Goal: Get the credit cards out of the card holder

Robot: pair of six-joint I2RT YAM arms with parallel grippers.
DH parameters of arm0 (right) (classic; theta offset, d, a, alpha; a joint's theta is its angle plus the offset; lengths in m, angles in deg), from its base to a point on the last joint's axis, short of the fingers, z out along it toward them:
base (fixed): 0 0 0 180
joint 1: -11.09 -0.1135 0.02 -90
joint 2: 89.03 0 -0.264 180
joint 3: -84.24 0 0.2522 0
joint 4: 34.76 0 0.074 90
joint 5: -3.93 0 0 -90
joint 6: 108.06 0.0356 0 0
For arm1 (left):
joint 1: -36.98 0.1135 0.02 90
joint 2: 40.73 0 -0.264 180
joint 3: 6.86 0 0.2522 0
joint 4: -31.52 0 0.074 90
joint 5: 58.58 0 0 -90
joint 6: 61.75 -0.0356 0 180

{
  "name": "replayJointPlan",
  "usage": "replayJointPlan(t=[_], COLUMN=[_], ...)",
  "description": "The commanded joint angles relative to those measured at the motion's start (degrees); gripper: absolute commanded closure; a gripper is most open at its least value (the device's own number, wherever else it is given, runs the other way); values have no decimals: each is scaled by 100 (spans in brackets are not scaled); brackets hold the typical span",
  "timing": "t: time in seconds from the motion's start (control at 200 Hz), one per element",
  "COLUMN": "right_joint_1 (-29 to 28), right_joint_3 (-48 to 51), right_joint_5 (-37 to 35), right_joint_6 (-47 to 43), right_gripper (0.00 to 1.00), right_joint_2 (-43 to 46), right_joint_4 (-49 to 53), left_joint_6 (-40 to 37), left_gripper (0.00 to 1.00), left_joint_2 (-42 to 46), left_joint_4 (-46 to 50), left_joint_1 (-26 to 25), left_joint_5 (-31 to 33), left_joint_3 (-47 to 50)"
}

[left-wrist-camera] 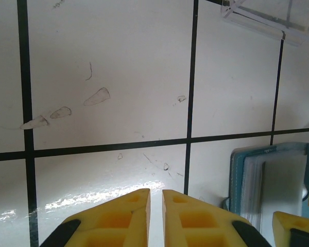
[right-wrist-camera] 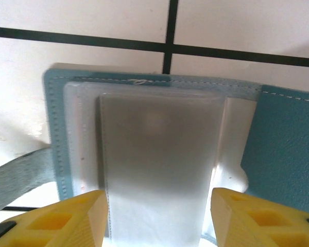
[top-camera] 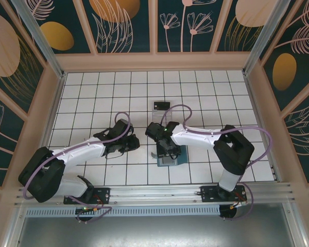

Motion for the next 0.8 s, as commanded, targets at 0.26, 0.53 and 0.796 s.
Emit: replayJointPlan(t=[0.26,0.53,0.796], right_joint_1=[-150,133,503], right_joint_3=[-152,273,1069], right_joint_5=[-351,589,1914], right_joint_6=[190,96,148], right_gripper=[37,41,51], right_joint_2=[-263,486,1037], right_joint_4=[288,-570,-1953], left_joint_6=[-170,-141,66], left_gripper=[84,85,85], left_joint_2=[-62,-25,-154], left_joint_4=[65,-89,-307], left_joint_1=[28,14,-148], left_joint_5=[-144,-673,-828], left_joint_3=[-232,-404,-425])
